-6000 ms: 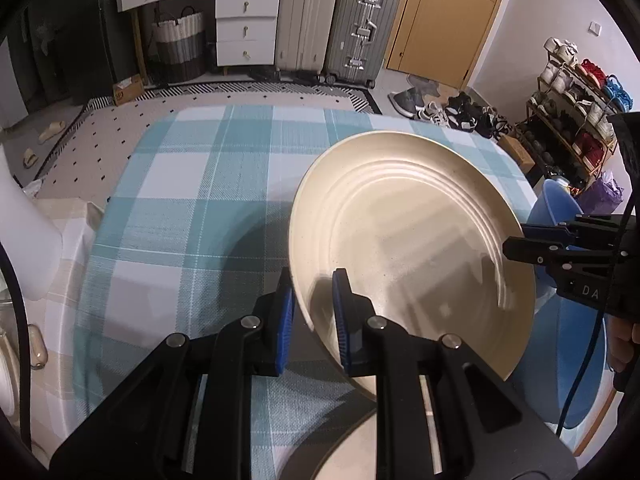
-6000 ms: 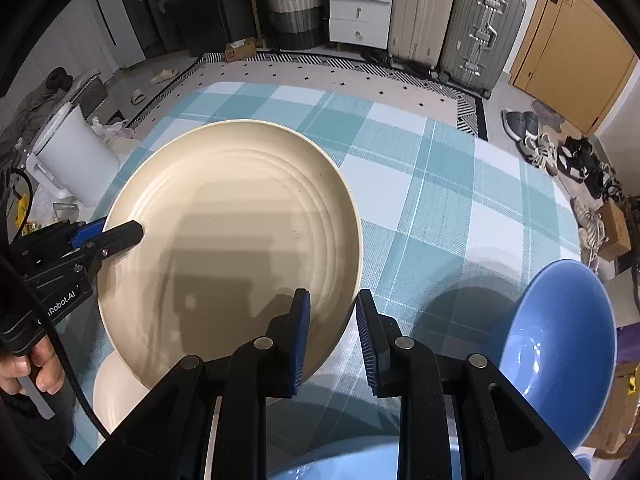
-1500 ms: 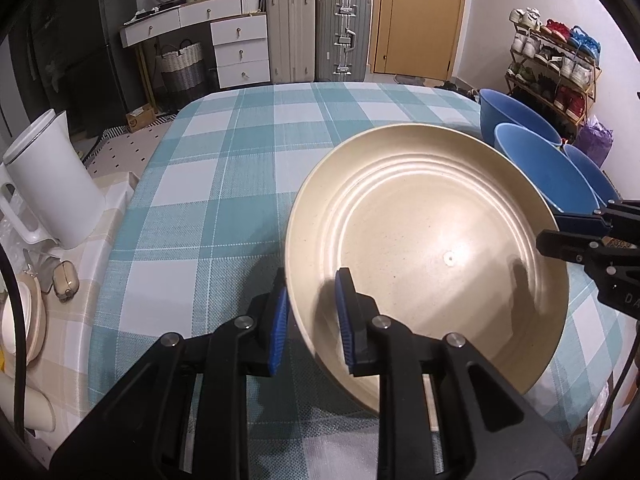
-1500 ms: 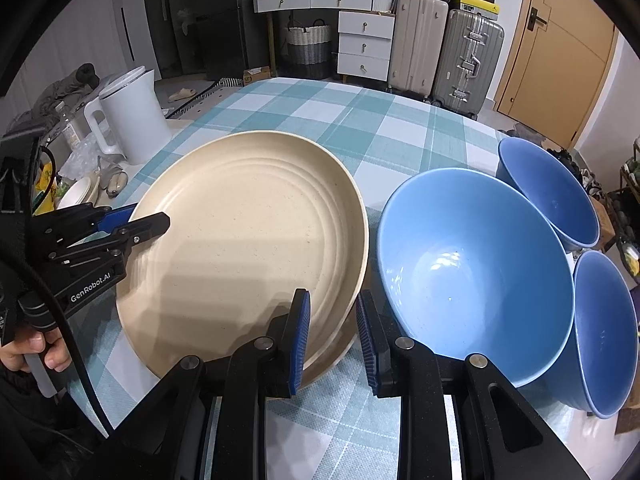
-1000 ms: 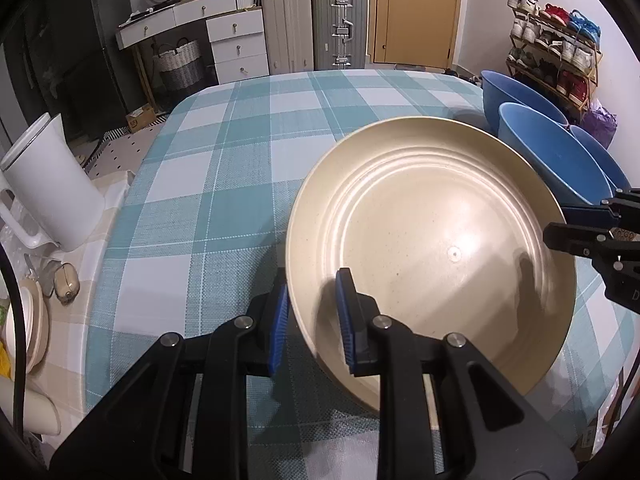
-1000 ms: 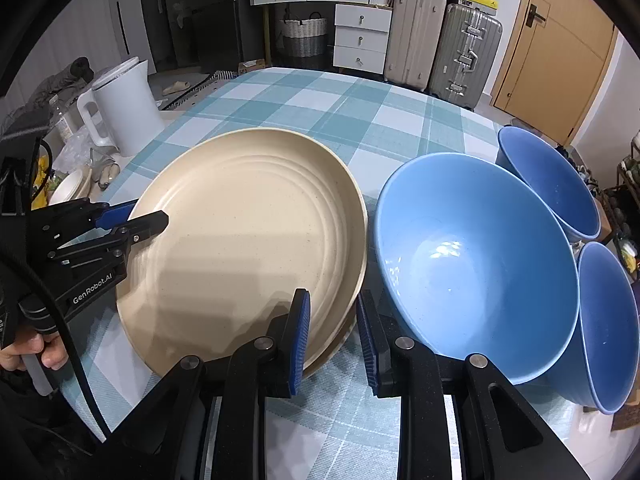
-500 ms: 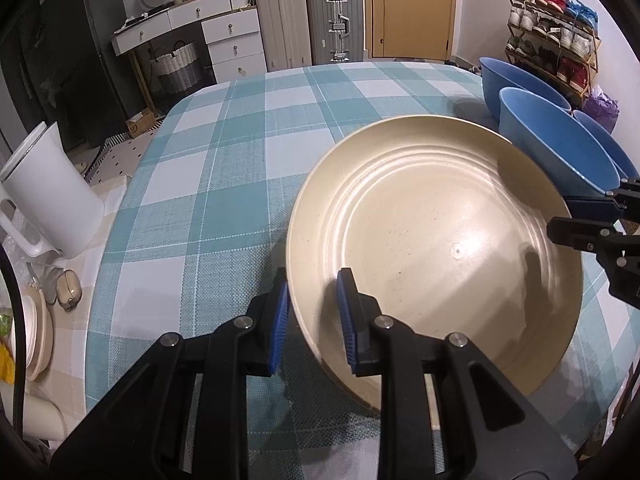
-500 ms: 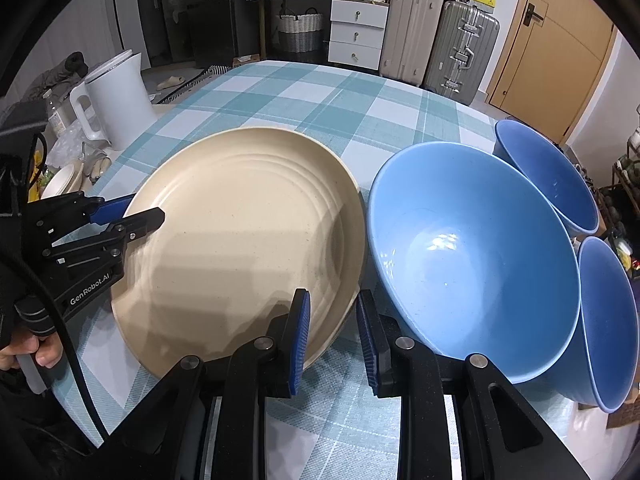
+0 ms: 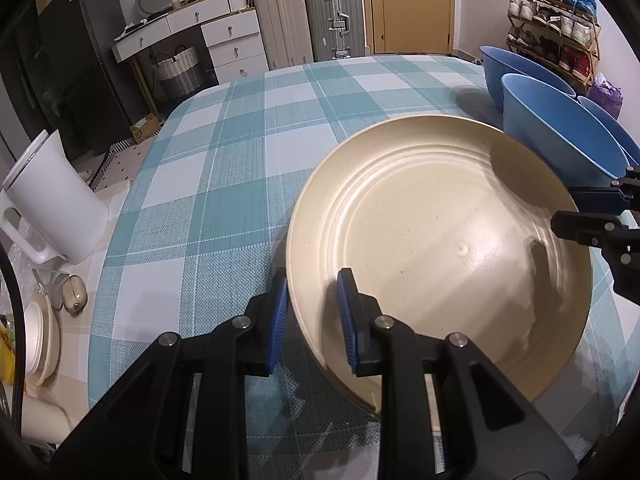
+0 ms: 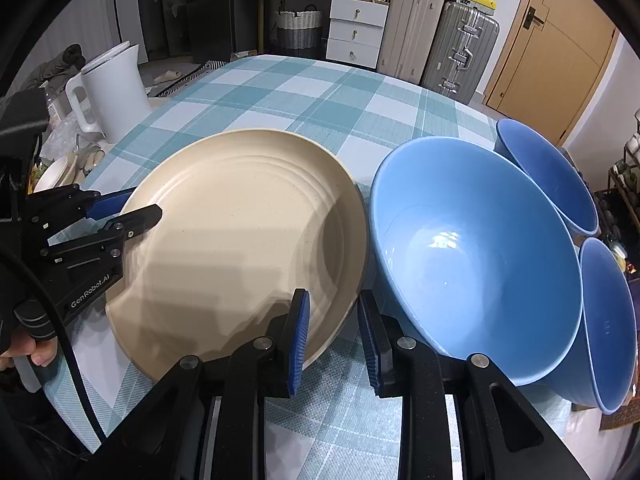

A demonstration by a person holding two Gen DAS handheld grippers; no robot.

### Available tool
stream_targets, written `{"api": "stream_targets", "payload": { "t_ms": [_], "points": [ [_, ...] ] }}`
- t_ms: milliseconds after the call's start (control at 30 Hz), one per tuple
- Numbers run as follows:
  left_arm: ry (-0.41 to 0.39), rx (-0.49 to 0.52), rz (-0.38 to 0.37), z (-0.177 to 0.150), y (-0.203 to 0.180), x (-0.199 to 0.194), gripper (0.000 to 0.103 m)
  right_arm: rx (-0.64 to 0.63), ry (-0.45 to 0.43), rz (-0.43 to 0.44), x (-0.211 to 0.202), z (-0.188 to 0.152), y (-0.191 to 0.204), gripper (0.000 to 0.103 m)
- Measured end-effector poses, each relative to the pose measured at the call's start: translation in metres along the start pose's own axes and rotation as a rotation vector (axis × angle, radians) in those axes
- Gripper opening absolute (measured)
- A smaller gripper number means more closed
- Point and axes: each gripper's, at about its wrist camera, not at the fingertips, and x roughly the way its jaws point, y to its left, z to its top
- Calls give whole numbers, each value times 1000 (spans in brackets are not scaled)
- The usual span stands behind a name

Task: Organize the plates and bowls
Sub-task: 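Lower the held cream plate with both grippers onto the stacked cream plates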

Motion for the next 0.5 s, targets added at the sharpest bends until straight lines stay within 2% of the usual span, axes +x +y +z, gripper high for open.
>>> {"api": "stream_targets", "payload": {
  "t_ms": [500],
  "points": [
    [-3,20,20,-3,-3,1,21,-8,4,-27,3,-2,3,26]
  ]
}}
